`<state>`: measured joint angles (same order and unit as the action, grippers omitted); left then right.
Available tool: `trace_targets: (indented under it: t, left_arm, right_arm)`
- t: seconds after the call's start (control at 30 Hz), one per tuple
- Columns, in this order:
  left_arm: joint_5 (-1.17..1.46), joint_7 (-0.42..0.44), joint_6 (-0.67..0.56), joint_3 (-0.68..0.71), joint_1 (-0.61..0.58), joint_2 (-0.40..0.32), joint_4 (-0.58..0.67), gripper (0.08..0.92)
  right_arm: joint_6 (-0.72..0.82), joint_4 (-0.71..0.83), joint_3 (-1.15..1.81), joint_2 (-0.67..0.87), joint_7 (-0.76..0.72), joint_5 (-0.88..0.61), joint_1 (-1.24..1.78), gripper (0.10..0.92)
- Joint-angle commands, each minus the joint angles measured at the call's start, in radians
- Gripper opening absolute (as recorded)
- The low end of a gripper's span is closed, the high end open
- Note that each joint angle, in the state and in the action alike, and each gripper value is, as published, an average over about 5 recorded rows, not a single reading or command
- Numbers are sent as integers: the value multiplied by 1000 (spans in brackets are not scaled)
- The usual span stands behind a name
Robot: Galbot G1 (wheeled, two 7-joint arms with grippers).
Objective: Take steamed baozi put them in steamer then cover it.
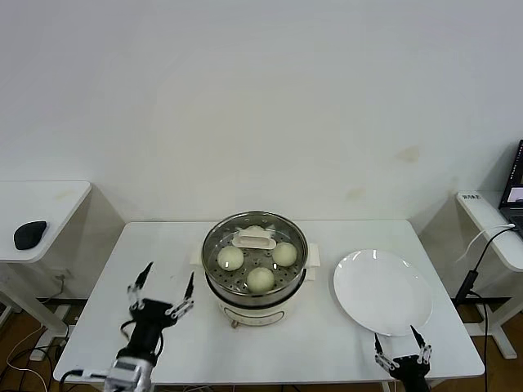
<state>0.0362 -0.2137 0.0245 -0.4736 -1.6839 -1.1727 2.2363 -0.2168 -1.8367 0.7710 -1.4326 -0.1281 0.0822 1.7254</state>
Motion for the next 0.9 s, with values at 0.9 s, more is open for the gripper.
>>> trace_targets:
  t: [0.9]
  left_arm:
    - [308,56,-180,-69,-209,-155,-151,823]
  right_arm:
    - [83,-118,-71,72,-83,-133,47,823]
